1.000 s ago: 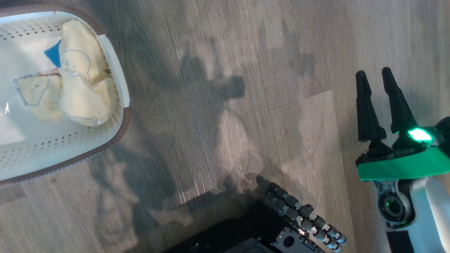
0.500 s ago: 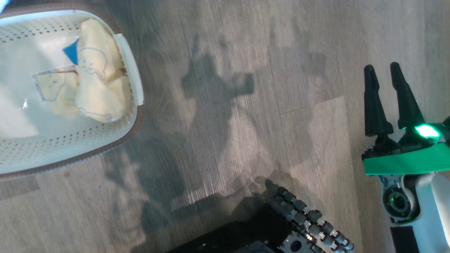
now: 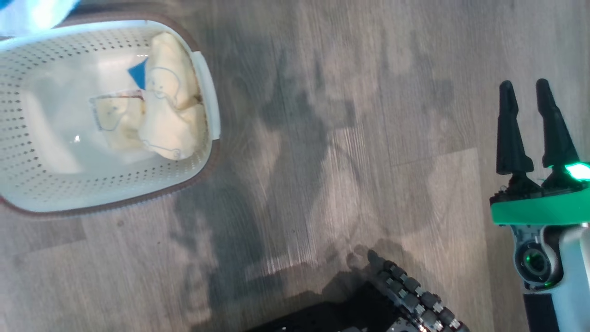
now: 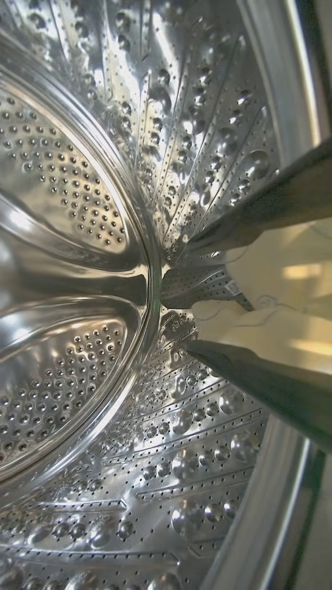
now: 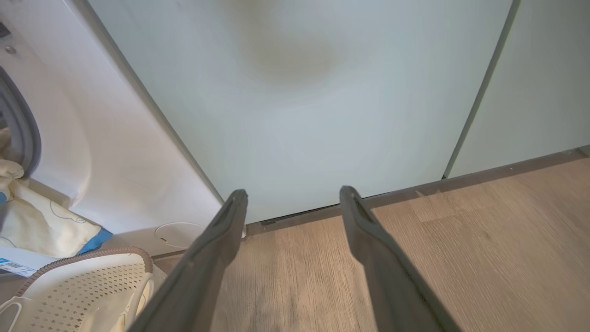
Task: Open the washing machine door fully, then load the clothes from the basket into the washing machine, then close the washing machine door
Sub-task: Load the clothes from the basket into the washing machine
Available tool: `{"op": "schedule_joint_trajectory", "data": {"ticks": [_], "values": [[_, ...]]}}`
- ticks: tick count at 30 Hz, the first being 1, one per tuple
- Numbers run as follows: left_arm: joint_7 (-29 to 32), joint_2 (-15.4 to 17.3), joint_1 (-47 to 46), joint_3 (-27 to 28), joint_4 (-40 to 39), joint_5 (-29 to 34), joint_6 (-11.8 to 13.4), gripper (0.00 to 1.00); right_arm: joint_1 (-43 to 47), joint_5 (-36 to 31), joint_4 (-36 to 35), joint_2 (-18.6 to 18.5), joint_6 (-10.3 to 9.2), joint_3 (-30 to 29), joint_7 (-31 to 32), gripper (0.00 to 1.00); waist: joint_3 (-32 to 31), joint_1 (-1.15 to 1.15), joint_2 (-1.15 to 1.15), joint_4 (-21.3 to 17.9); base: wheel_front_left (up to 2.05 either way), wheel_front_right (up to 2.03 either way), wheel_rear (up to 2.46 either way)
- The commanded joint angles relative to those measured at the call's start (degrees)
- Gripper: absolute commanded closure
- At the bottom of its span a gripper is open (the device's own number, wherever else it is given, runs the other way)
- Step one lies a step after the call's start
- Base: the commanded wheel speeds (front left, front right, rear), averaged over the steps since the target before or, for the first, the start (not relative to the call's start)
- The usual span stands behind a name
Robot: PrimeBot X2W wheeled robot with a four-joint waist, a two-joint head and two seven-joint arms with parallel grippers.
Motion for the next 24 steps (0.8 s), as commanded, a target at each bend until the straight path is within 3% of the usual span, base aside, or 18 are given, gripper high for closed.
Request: {"op": "schedule_joint_trajectory", "data": {"ticks": [1, 10, 24], "values": [[-1.06, 1.75, 2.09, 0.35, -3.21, -0.28, 0.83, 0.00, 1.06, -1.02, -1.37, -0.94, -0.16, -0.08, -0.55, 0.00, -1.30, 0.00, 0.00, 1.18, 0.00, 0.00, 0.00], [-3.14, 0.48, 16.88, 0.99, -15.76, -2.69, 3.44, 0.00, 2.21, -3.30, -1.36, -0.94, -0.16, -1.86, -0.55, 0.00, -5.20, 0.00, 0.00, 4.36, 0.00, 0.00, 0.00], [-4.62, -0.65, 41.88, 1.69, -40.70, -3.15, 12.23, 0.00, 4.49, -6.48, -1.95, -0.94, -0.16, -4.03, -0.55, 0.00, -10.72, 0.00, 0.00, 8.93, 0.00, 0.00, 0.00]]}}
